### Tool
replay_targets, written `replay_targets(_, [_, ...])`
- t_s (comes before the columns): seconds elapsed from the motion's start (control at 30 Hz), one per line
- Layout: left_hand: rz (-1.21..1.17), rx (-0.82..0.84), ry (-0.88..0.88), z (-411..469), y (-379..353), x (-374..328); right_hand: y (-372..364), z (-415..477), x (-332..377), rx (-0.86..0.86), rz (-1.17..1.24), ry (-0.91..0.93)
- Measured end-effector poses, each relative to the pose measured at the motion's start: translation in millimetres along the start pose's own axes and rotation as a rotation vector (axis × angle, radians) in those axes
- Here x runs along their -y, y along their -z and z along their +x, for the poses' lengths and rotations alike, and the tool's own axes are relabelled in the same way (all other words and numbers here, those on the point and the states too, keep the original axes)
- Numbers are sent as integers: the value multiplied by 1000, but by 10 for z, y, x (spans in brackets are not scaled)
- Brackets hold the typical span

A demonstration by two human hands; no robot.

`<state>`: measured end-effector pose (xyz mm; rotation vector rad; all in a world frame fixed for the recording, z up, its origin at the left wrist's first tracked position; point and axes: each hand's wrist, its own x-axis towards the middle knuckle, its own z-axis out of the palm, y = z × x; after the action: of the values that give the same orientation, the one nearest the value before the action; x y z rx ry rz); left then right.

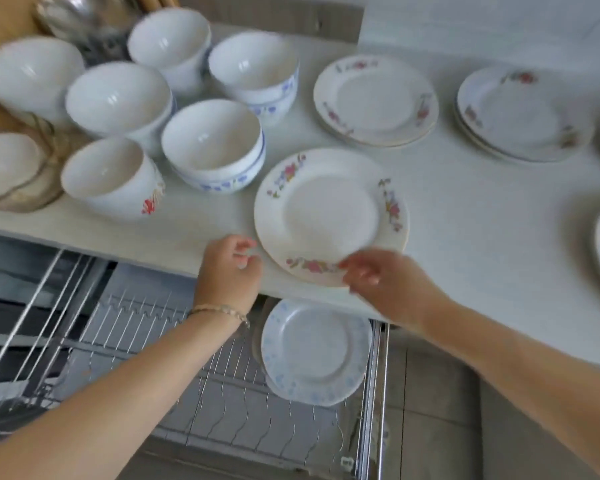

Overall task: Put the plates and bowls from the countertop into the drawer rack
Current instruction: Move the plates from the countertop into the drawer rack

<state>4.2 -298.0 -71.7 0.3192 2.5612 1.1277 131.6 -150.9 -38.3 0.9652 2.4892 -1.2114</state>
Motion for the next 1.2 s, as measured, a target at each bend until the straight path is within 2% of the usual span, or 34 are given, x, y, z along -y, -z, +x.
replay_targets(0.1, [-17,33,150,389,20,-233,408,377,38,-385,-35,-47])
replay_targets(0.17, [30,147,263,605,-69,-298,518,630,-54,-457,-79,-199])
replay_targets(0.23, [58,220,297,695,-180,-322,506,826,-213,-370,-116,-380])
replay_targets(0.3, [94,220,306,741,-296,-310,411,941,-354,-284,-50,-469])
replay_targets(0.53, [-22,149,362,674,-396,-250,249,824,-455,-344,142,-360])
replay_targets(0.73, [-106,173,282,-147,116,8,27,-39,-447,-342,186,-161])
replay_targets(0.87, [-89,302,408,-721,511,328,-279,-637,-443,-150,198,-121])
replay_targets(1.03, [68,420,559,-1012,652,840,-781,-964,-587,131,159,-234])
replay_targets(1.2, [210,473,639,-882,314,1357,-1315,-779,-884,213,110,-354])
